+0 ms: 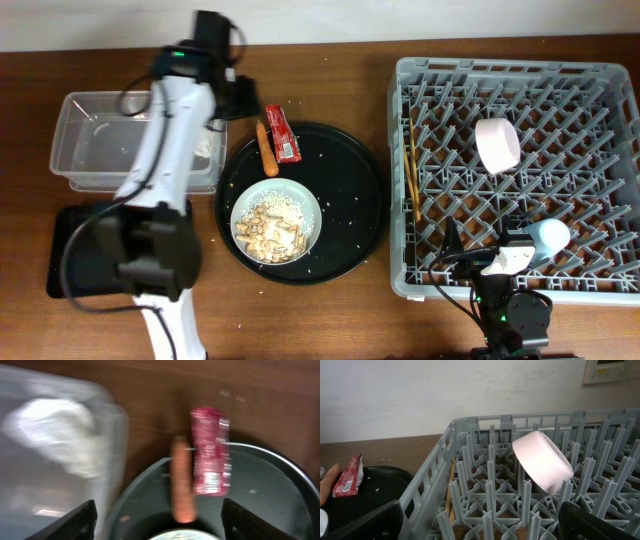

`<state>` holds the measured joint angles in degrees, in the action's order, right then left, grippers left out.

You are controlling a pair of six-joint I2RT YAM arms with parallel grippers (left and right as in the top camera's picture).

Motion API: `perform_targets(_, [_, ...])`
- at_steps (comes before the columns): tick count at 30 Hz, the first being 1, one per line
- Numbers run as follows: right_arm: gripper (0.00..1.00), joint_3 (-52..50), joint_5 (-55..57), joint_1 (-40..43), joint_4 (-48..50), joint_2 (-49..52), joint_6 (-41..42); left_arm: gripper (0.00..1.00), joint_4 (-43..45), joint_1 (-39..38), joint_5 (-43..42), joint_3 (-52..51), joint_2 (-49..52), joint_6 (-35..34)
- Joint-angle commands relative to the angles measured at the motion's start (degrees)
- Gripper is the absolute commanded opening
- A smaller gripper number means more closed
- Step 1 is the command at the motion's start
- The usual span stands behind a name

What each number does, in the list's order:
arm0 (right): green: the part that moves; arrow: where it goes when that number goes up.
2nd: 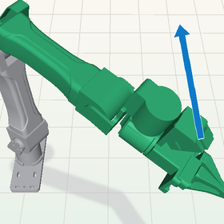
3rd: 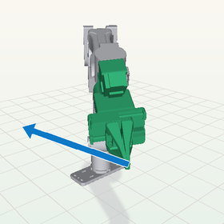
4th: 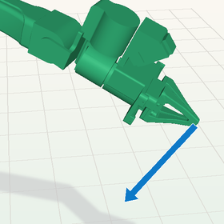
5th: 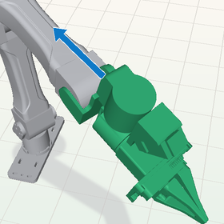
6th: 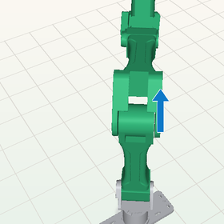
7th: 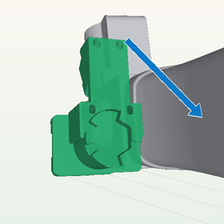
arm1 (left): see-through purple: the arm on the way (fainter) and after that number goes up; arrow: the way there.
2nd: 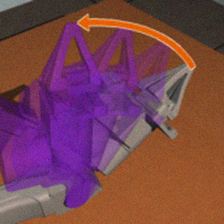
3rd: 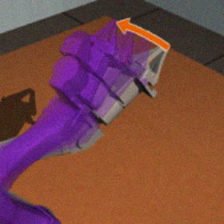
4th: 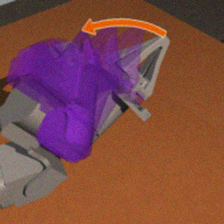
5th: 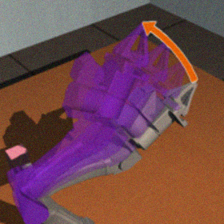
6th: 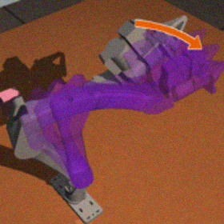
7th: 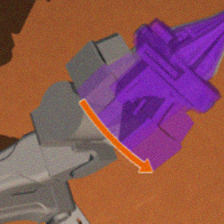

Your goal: Sort waste into correct bins and load items into the dishwasher rack

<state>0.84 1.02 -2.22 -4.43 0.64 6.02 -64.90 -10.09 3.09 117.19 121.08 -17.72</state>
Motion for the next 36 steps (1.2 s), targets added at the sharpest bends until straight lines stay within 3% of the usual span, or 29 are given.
perform_targets(1, [0.98, -0.52, -0.33, 0.37, -0.07, -0.44, 0.2, 0.78, 2.43, -7.67, -0.24, 0.02, 7.43, 2.34])
perform_targets(5, [0.98, -0.52, -0.33, 0.37, -0.07, -0.44, 0.2, 0.74, 4.48, -12.44, 7.32, 0.02, 15.45, -2.27])
perform_targets(7, [0.98, -0.52, -0.33, 0.37, -0.07, -0.44, 0.2, 0.7, 6.62, -12.48, 6.6, 0.02, 18.56, -2.84])
perform_targets(10, [0.98, -0.52, -0.33, 0.37, -0.07, -0.44, 0.2, 0.33, 7.91, -12.52, 2.78, 0.04, 19.71, -2.82])
perform_targets(11, [0.98, -0.52, -0.33, 0.37, -0.04, -0.44, 0.2, 0.11, 7.89, -12.52, 2.19, 0.42, 19.65, -2.84])
perform_targets(12, [0.98, -0.52, -0.33, 0.37, -0.07, -0.44, 0.2, 0.0, 7.54, -12.52, 0.68, 1.29, 19.52, -2.8])
perform_targets(17, [0.98, -0.52, -0.33, 0.37, -0.07, -0.44, 0.2, 0.0, -6.23, -9.01, -1.18, 11.85, 11.26, -3.28])
perform_targets(21, [0.98, -0.52, -0.33, 0.37, -0.07, -0.44, 0.2, 0.0, -12.57, 2.4, 5.51, 12.9, 5.92, -3.54])
perform_targets(23, [0.98, -0.52, -0.33, 0.37, -0.07, -0.44, 0.2, 0.01, -10.45, 8.5, 5.2, 10.97, 6.99, -3.5])
perform_targets(25, [0.98, -0.52, -0.33, 0.37, -0.07, -0.44, 0.2, 0.16, -8.61, 11.02, 2.89, 10.12, 8.52, -3.43])
perform_targets(27, [0.98, -0.52, -0.33, 0.37, -0.07, -0.44, 0.2, 0.79, -10.64, 11.76, 0.2, 10.12, 10.14, -1.99])
perform_targets(28, [0.98, -0.52, -0.33, 0.37, -0.07, -0.44, 0.2, 0.92, -11.32, 11.56, -1.16, 10.32, 9.88, -1.99])
perform_targets(32, [0.98, -0.52, -0.33, 0.37, -0.07, -0.44, 0.2, 0.89, -14.99, 6.36, -5.25, 11.98, 8.31, -1.97])
perform_targets(34, [0.98, -0.52, -0.33, 0.37, -0.07, -0.44, 0.2, 0.6, -14.84, 0.96, -3.21, 10.34, 8.57, -1.99])
perform_targets(35, [0.98, -0.52, -0.33, 0.37, -0.07, -0.44, 0.2, 0.38, -11.85, -2.95, 0.94, 6.95, 8.57, -2.01])
perform_targets(36, [0.98, -0.52, -0.33, 0.37, -0.07, -0.44, 0.2, 0.38, -9.16, -4.98, 2.82, 4.46, 8.57, -2.01])
